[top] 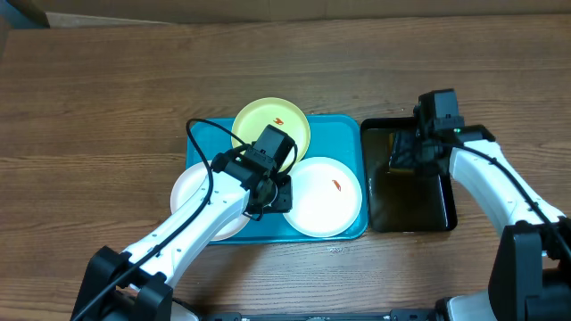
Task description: Clean dirty plates on tray and stack at the side
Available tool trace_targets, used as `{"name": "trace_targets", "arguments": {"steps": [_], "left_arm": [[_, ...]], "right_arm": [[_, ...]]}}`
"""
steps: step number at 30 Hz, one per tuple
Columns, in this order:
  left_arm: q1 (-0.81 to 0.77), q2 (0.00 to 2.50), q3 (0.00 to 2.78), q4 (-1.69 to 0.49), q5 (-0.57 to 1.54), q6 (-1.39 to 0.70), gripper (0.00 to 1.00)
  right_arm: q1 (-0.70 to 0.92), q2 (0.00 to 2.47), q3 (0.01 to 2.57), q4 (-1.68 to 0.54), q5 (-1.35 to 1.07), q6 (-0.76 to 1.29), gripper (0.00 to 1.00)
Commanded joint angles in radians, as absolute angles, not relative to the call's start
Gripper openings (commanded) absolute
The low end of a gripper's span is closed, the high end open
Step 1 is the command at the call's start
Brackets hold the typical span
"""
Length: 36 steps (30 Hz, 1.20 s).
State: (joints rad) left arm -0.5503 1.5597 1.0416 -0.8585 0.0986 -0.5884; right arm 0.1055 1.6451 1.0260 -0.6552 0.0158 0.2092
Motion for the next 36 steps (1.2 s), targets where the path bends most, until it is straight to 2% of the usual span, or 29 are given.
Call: {"name": "trace_targets", "arguments": {"steps": [1, 5, 11, 15, 18, 23, 29, 34, 35, 36], "left_arm": [[-0.557, 1.584, 1.036, -0.842, 0.078, -0.609, 0.41], [-0.557, 1.592, 1.036, -0.831, 0.078, -0.609, 0.42], [-0.557, 1.592, 1.036, -0.814, 0.078, -0.608, 0.42], [-0.557, 1.592, 1.036, -0.807, 0.078, -0.608, 0.44], [-0.557, 1.592, 1.036, -0.808, 0.078, -0.606, 0.47], [-0.557, 1.592, 1.036, -0.8, 0.078, -0.607, 0.49], [-0.557, 1.592, 1.036, -0.797, 0.078, -0.607, 0.52], [-0.557, 1.601, 1.034, -0.805, 0.076, -0.607, 0.54], [-0.557, 1.604, 1.034, -0.803, 0.076, -0.607, 0.54], [-0.557, 1.606, 1.034, -0.802, 0.076, -0.607, 0.54]], "right_arm": [[0.11, 1.648, 0.951, -0.563, 0.047, 0.21, 0.68], [0.11, 1.649, 0.867, -0.465, 0.044, 0.21, 0.63], [0.11, 1.649, 0.804, -0.406, 0.002, 0.21, 0.62], [0.109, 1.645, 0.818, -0.428, 0.007, 0.17, 0.54], [0.109, 1.637, 0.88, -0.478, 0.006, 0.163, 0.58], [0.11, 1.636, 0.978, -0.54, 0.006, 0.155, 0.71], [0.11, 1.658, 0.956, -0.525, 0.006, 0.13, 0.72], [0.113, 1.712, 0.913, -0.524, -0.073, 0.13, 0.69], [0.113, 1.73, 0.906, -0.524, -0.085, 0.13, 0.66], [0.113, 1.737, 0.903, -0.526, -0.084, 0.129, 0.58]]}}
